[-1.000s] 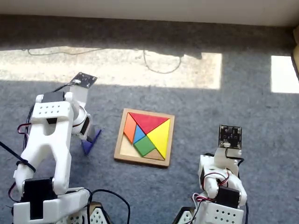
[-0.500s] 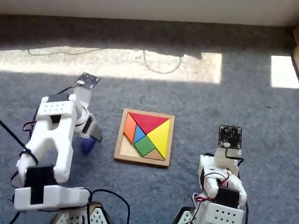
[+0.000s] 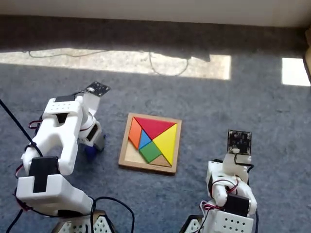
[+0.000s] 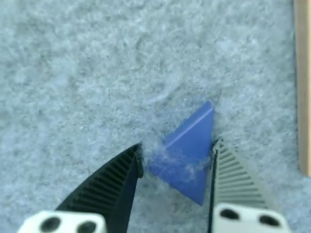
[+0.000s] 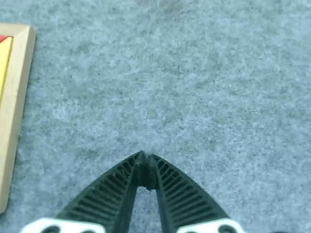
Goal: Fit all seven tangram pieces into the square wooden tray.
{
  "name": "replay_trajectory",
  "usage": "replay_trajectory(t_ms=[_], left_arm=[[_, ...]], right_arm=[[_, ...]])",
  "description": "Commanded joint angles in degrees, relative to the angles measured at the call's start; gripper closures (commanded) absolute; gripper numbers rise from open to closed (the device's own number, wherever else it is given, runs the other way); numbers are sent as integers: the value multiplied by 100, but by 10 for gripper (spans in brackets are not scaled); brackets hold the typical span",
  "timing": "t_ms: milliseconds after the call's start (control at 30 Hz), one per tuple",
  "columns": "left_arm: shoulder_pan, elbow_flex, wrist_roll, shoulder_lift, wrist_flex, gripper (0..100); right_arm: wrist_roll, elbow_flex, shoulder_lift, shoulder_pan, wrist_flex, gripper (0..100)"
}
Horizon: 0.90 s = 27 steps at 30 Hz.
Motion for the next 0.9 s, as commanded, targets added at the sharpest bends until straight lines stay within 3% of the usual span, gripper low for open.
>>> replay_trajectory(t_ms=[0, 200, 333, 533, 867], left_arm=[[57, -180, -26, -31, 149, 784], [75, -479, 88, -75, 659, 899], [75, -866, 589, -75, 1134, 902], [347, -1095, 659, -75, 1600, 902], [1253, -1024, 1969, -585, 1749, 902]], right_arm=[[44, 541, -92, 66, -127, 989], [44, 541, -92, 66, -127, 989], [44, 541, -92, 66, -127, 989], [44, 541, -92, 66, -127, 989], [44, 541, -92, 66, -127, 989]])
